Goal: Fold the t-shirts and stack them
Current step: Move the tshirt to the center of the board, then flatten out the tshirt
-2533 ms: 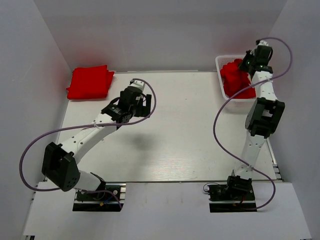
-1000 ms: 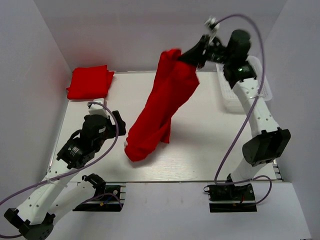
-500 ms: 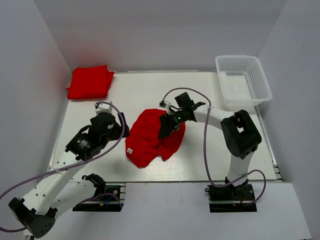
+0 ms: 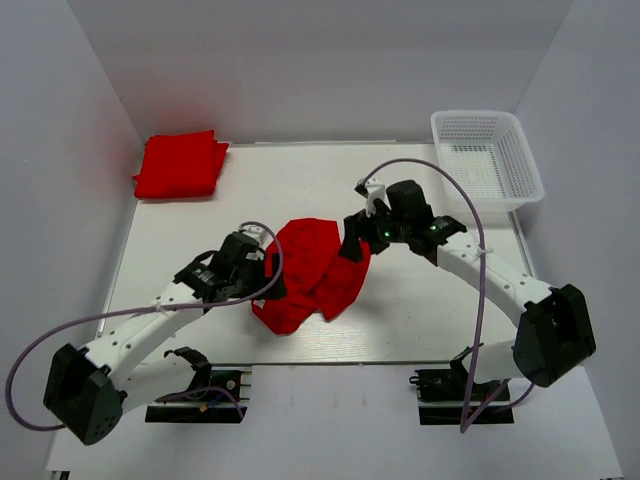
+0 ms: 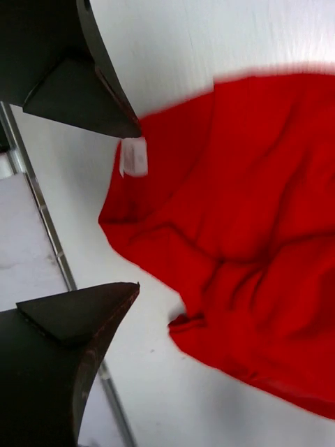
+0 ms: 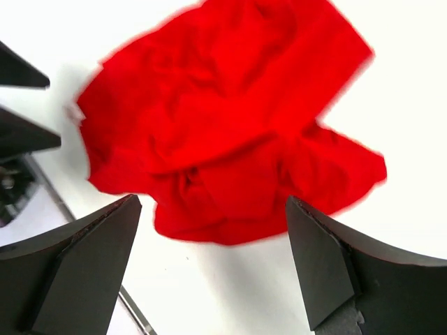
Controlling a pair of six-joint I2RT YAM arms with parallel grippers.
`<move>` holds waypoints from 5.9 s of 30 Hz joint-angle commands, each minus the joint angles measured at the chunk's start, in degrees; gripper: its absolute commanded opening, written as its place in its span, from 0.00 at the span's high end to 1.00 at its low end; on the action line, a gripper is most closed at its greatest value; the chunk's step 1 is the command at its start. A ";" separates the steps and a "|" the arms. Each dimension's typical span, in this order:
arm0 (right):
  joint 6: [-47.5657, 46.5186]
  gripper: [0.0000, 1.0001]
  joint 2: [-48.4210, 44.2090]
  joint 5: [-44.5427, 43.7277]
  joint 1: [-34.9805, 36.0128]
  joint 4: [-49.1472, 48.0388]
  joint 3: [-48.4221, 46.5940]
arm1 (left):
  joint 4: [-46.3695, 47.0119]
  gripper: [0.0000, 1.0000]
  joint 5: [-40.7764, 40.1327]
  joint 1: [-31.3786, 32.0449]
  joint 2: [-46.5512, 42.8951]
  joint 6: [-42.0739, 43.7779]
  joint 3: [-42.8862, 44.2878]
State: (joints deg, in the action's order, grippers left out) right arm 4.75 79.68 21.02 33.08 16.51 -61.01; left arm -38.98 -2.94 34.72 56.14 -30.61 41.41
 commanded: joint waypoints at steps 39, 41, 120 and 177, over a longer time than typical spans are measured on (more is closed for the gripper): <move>22.76 0.50 19.19 10.09 0.93 -17.31 0.02 | 21.67 1.00 11.29 3.95 17.42 3.01 -4.58; 22.76 0.75 20.07 10.36 1.02 -17.13 -0.77 | 21.67 1.00 10.77 3.95 16.11 3.01 -5.19; 0.26 1.00 30.42 -35.70 -18.66 -1.58 -28.25 | 20.26 1.00 -30.21 -18.20 53.36 11.01 41.11; 3.24 0.53 7.42 -30.07 -0.12 8.36 11.62 | 18.85 1.00 -14.90 -21.36 47.31 11.54 32.25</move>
State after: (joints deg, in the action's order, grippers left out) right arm 7.27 86.74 -6.59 32.77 26.89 -49.69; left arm -20.64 -17.91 13.61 107.24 -19.11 74.52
